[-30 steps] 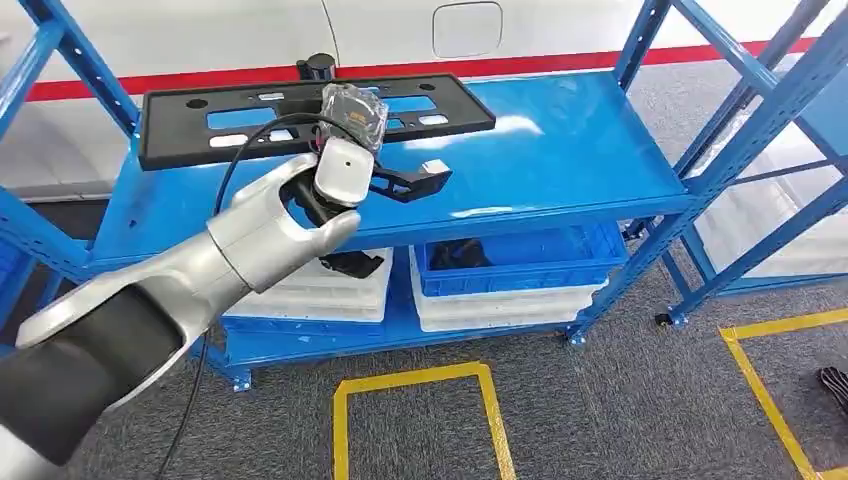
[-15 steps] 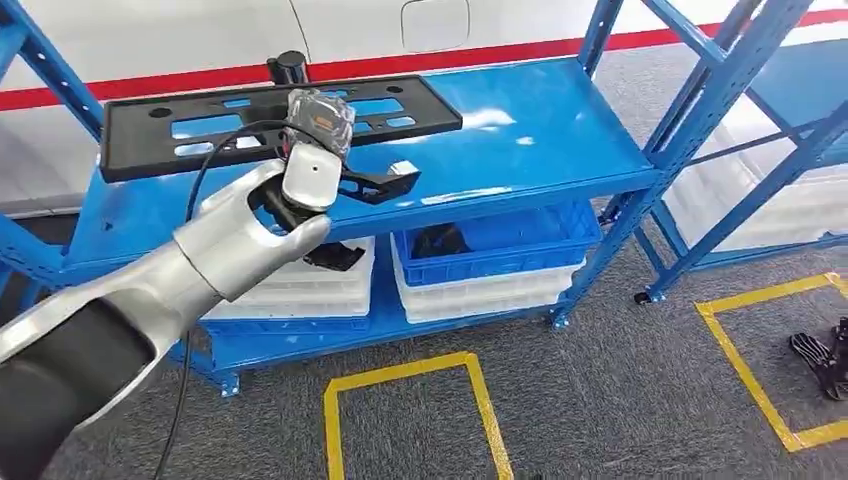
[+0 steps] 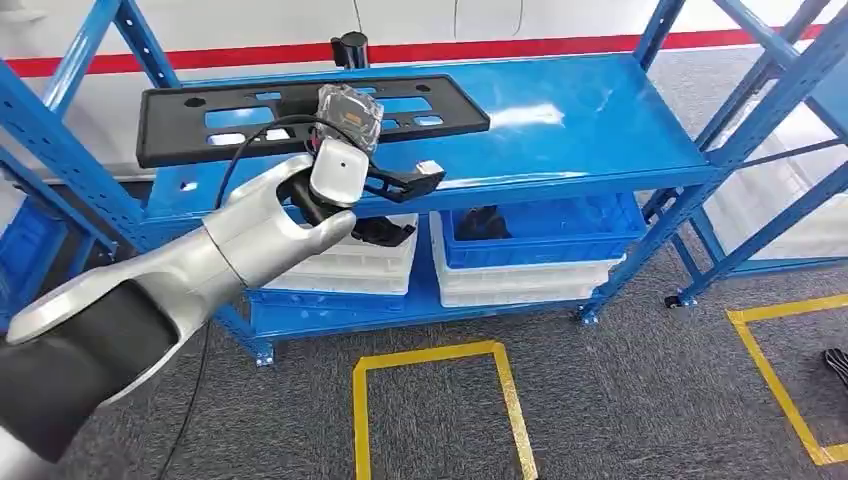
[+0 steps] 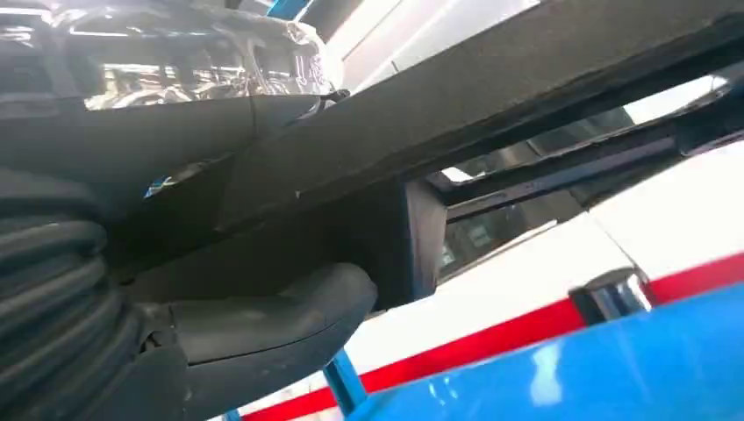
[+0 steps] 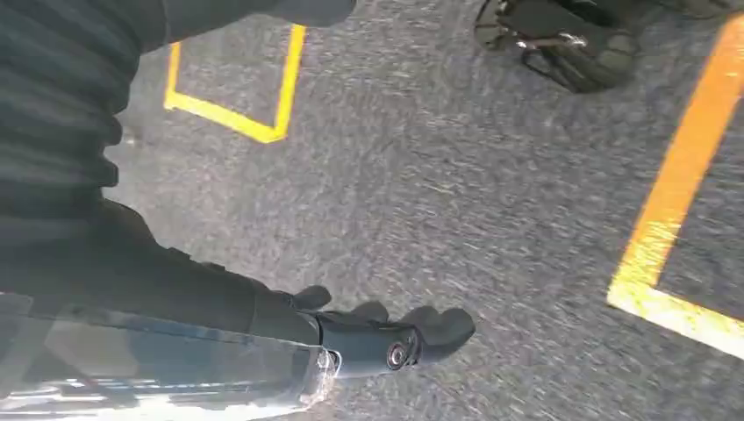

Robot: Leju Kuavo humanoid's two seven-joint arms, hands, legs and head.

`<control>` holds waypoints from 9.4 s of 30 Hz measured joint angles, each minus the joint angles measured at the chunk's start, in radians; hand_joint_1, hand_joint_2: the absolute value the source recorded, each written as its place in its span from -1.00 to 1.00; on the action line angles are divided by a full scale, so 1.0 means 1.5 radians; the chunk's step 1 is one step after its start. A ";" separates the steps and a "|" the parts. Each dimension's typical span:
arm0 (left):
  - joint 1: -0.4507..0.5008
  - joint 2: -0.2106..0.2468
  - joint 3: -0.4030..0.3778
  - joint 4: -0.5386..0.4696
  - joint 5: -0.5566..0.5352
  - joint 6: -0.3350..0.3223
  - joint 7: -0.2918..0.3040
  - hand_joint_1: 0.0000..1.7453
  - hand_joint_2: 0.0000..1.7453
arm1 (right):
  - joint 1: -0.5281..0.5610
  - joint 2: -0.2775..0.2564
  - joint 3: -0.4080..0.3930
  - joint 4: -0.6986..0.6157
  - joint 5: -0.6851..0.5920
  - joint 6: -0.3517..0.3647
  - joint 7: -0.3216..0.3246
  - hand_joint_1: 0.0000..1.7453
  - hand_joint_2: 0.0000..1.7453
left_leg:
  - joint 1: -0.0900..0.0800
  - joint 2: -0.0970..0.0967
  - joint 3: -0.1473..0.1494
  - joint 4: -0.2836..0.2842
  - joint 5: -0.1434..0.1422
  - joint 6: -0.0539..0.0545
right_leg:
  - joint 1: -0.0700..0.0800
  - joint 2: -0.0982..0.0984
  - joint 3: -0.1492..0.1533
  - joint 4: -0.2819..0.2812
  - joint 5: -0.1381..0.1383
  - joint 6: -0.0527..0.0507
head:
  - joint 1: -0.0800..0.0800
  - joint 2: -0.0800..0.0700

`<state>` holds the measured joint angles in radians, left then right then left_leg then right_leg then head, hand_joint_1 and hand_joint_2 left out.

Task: Take the parts from the cabinet and place them on the table.

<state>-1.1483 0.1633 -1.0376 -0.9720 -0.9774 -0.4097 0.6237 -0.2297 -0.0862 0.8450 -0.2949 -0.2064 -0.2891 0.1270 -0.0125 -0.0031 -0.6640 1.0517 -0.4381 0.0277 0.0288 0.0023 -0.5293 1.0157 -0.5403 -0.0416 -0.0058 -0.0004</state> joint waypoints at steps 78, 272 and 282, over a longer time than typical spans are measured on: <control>-0.030 0.040 -0.046 -0.152 0.042 -0.050 0.000 1.00 1.00 | -0.001 0.025 -0.026 0.012 -0.023 -0.021 -0.047 -1.00 1.00 | 0.026 -0.067 0.028 0.020 -0.052 -0.028 | -0.019 0.078 -0.099 0.019 0.071 0.026 | -0.017 0.000; -0.096 -0.078 -0.117 -0.126 0.086 0.148 -0.101 1.00 1.00 | 0.029 0.020 -0.086 0.022 -0.101 -0.060 -0.092 -1.00 1.00 | 0.025 0.054 0.053 -0.008 -0.050 -0.015 | -0.031 -0.007 -0.134 0.096 0.059 0.057 | 0.011 0.000; -0.098 -0.081 -0.117 -0.128 0.086 0.150 -0.101 1.00 1.00 | 0.026 0.018 -0.087 0.023 -0.101 -0.063 -0.092 -1.00 1.00 | 0.024 -0.010 0.015 0.095 -0.125 -0.036 | -0.020 -0.016 -0.072 -0.017 0.077 0.018 | -0.004 0.000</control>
<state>-1.2958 0.0424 -1.2127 -1.1639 -0.8488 -0.1854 0.4723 -0.1913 -0.0587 0.7149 -0.2602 -0.3586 -0.3838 -0.0114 0.0231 -0.0187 -0.6419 1.1942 -0.6251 -0.0265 -0.0018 -0.0213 -0.6372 0.9899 -0.4247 -0.0139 -0.0115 -0.0004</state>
